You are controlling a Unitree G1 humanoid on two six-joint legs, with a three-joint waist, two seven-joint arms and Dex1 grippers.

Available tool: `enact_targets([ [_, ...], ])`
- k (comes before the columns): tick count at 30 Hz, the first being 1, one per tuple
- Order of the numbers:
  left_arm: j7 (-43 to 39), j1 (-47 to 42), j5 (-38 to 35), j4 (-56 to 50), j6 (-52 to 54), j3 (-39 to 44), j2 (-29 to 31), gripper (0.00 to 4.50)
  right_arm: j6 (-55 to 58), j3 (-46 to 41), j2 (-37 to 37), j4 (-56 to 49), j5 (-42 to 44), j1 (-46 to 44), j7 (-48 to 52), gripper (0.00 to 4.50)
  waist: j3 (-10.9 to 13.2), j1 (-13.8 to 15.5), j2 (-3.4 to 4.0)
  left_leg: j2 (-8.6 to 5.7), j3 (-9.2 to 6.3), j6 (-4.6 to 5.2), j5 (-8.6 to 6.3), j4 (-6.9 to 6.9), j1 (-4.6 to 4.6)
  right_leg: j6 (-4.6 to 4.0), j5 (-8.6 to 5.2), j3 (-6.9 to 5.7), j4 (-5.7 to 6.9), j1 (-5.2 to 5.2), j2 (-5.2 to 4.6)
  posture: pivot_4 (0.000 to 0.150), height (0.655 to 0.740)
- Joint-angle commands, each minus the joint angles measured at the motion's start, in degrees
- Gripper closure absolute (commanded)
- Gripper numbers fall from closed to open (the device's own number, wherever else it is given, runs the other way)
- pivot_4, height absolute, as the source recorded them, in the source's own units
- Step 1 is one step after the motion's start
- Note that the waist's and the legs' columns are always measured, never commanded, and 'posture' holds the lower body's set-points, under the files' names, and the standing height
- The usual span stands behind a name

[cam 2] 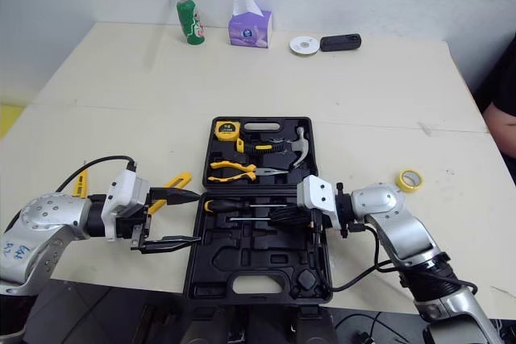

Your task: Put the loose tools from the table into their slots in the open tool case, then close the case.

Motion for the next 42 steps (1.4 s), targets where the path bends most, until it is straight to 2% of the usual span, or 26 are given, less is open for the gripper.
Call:
enact_targets([
  [1, -0.19, 0.80, -0.23, -1.50, -0.05, 1.87, 1.35, 0.00, -1.01, 1.20, 0.07, 2.01, -2.44, 1.25, -0.69, 4.41, 0.00, -0.01, 0.00, 0.00, 0.00, 0.00, 0.00, 0.00, 0.04, 0.00, 0.00, 0.01, 0.00, 0.03, 0.00, 0.150, 0.7400],
  [8, -0.05, 1.29, -0.41, -1.42, -0.18, 2.48, 1.83, 0.00, -0.40, 4.04, -0.73, 4.46, -5.94, 2.20, -1.67, 4.41, -0.05, -0.08, -0.06, 0.02, -0.03, -0.03, -0.01, -0.01, 0.41, -0.02, -0.01, 0.03, -0.08, 0.35, -0.02, 0.150, 0.7400],
  [14, 0.26, 1.40, -0.27, -1.43, -0.23, 2.65, 1.82, 0.00, 5.90, 7.63, -0.82, 4.00, -9.59, 1.53, -4.50, 4.41, -0.17, -0.27, -0.18, 0.08, -0.02, -0.16, -0.15, -0.15, 1.03, -0.10, -0.05, 0.07, -0.15, 0.88, -0.02, 0.150, 0.7400],
  [21, 0.38, 1.86, -0.13, -0.84, -0.65, 3.13, 1.78, 0.00, 10.67, 8.97, -1.22, 2.25, -8.92, 1.79, -5.18, 4.41, -0.65, -0.71, -0.44, 0.17, -0.03, -0.28, -0.28, -0.18, 1.15, -0.21, -0.10, 0.07, -0.08, 0.91, -0.01, 0.150, 0.7400],
  [26, 0.60, 1.97, 0.13, -0.88, -0.81, 2.88, 1.36, 0.00, 10.07, 7.46, -0.78, 1.47, -7.70, 1.50, -5.99, 4.41, -0.69, -0.85, -0.49, 0.17, -0.04, -0.46, -0.39, -0.18, 1.15, -0.22, -0.10, 0.07, -0.09, 0.91, -0.01, 0.150, 0.7400],
  [31, 0.82, 2.43, 0.37, -0.15, -1.86, 3.62, 0.93, 0.00, 7.52, 2.00, -1.37, -0.43, -2.23, 1.18, -3.66, 4.41, -0.66, -0.69, -0.45, 0.17, -0.04, -0.52, -0.43, -0.18, 1.11, -0.22, -0.10, 0.07, -0.11, 0.89, -0.02, 0.150, 0.7400],
  [34, 2.43, 3.13, -0.30, 1.73, -4.12, 7.12, -0.83, 0.00, 0.38, -6.38, 1.59, -1.12, 6.47, 2.18, -1.24, 4.41, -0.51, 0.04, -0.29, 0.16, -0.04, -0.27, -0.38, -0.18, 1.00, -0.22, -0.10, 0.07, -0.16, 0.81, -0.03, 0.150, 0.7400],
  [35, 3.37, 3.69, -0.26, 3.29, -4.92, 9.07, -1.47, 0.00, 1.30, -9.57, 1.31, -1.65, 9.22, 3.03, -1.50, 4.41, -0.46, 0.11, -0.25, 0.16, -0.04, -0.22, -0.37, -0.18, 0.90, -0.21, -0.10, 0.05, -0.19, 0.74, -0.02, 0.150, 0.7400],
  [38, 4.15, 7.18, 1.66, 7.51, -8.09, 13.56, -1.63, 0.00, 1.08, -14.98, -3.61, -1.49, 9.92, 6.98, 0.03, 4.41, -0.22, 0.27, 0.11, 0.15, -0.05, -0.12, -0.41, -0.18, 0.81, -0.19, -0.09, -0.01, -0.27, 0.70, -0.02, 0.150, 0.7400],
  [42, 7.07, 9.43, 5.66, 15.00, -16.20, 19.70, -2.17, 0.00, 1.02, -24.20, -7.27, -2.82, 13.04, 12.65, -1.43, 3.12, -0.17, 0.39, 0.15, 0.12, -0.05, 0.08, -0.54, -0.18, 0.73, -0.16, -0.08, -0.06, -0.43, 0.71, -0.02, 0.150, 0.7400],
])
